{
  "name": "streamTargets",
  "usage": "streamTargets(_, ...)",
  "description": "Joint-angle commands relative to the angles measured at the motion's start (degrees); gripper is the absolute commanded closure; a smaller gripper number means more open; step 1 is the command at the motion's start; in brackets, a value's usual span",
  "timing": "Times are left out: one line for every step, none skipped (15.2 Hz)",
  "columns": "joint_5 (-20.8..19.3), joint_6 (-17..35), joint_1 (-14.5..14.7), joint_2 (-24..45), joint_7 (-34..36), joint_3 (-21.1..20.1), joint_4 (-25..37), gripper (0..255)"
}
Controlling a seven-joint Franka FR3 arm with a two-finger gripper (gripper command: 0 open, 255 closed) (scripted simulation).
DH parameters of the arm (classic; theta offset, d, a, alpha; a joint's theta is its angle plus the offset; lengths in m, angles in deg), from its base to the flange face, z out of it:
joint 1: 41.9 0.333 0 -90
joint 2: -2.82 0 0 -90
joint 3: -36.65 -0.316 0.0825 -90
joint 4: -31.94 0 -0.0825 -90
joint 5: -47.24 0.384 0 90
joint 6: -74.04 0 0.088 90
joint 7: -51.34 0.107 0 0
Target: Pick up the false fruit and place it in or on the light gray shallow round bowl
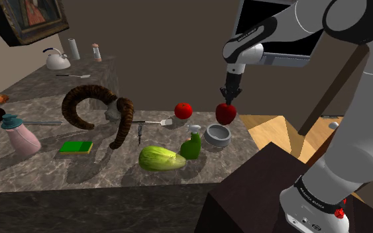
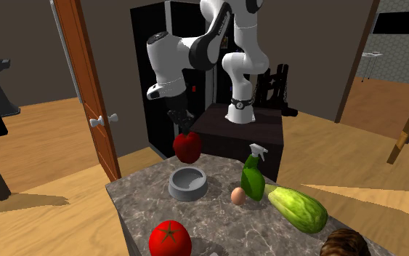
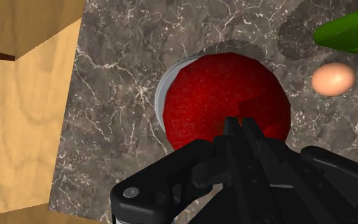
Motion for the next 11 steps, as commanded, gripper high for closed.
streamTargets(0.32, 1.35, -0.07, 1.1, -0.28, -0.1, -0.25, 255)
streamTargets(0.47, 1.99, -0.1, 1.58, -0.41, -0.15, -0.43, 255)
streamTargets(0.62, 2.63, -0.13, 2.07, -0.54, -0.2, -0.6, 255)
streamTargets(0.77, 3.26, -0.17, 2.57, -0.68, -0.26, -0.75, 255)
streamTargets(0.93, 3.89, -0.2, 3.08, -0.81, -0.31, -0.89, 255)
streamTargets(1.08, 4.52, -0.24, 3.59, -0.95, -0.38, -1.01, 255)
streamTargets(1.24, 5.14, -0.28, 4.12, -1.09, -0.44, -1.13, 255)
streamTargets(1.41, 5.76, -0.32, 4.65, -1.23, -0.51, -1.23, 255)
streamTargets(1.57, 6.37, -0.36, 5.19, -1.37, -0.58, -1.32, 255)
streamTargets(1.74, 6.98, -0.41, 5.74, -1.51, -0.65, -1.39, 255)
streamTargets(1.9, 7.58, -0.45, 6.3, -1.65, -0.73, -1.46, 255)
